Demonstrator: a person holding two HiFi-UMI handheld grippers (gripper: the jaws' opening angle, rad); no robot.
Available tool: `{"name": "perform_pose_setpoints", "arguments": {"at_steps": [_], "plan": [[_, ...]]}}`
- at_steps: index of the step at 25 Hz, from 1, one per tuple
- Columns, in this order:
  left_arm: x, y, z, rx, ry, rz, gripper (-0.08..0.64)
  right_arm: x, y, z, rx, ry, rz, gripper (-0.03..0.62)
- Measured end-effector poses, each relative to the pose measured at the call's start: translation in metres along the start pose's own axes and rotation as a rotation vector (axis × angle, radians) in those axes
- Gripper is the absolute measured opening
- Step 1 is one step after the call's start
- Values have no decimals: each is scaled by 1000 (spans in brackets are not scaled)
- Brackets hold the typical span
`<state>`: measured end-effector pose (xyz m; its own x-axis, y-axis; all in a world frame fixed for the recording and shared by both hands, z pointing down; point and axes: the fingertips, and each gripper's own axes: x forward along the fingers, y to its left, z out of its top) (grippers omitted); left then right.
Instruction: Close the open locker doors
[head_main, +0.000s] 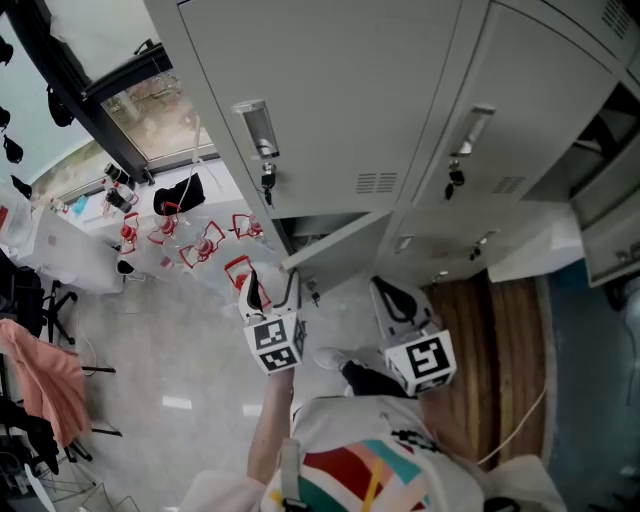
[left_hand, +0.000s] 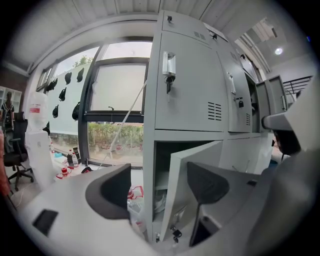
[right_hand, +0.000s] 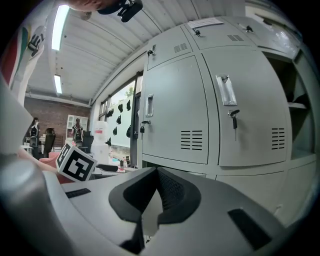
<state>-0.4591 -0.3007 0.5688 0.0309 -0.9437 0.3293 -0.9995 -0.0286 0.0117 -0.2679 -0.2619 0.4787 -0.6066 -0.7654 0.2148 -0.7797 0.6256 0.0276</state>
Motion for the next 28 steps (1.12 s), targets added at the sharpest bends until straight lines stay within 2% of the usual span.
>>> {"name": "perform_pose_setpoints", "arguments": {"at_steps": [8,13,28], "plan": [[25,19,12,15,0,4,333,27,-15,-6,55,6,-36,6],[40,27,17,16,0,6,333,40,-10,-8,28,57,-3,6],[87,42,34,21,4,-4,333,61,-17,-14,51,94,-22,6]]}}
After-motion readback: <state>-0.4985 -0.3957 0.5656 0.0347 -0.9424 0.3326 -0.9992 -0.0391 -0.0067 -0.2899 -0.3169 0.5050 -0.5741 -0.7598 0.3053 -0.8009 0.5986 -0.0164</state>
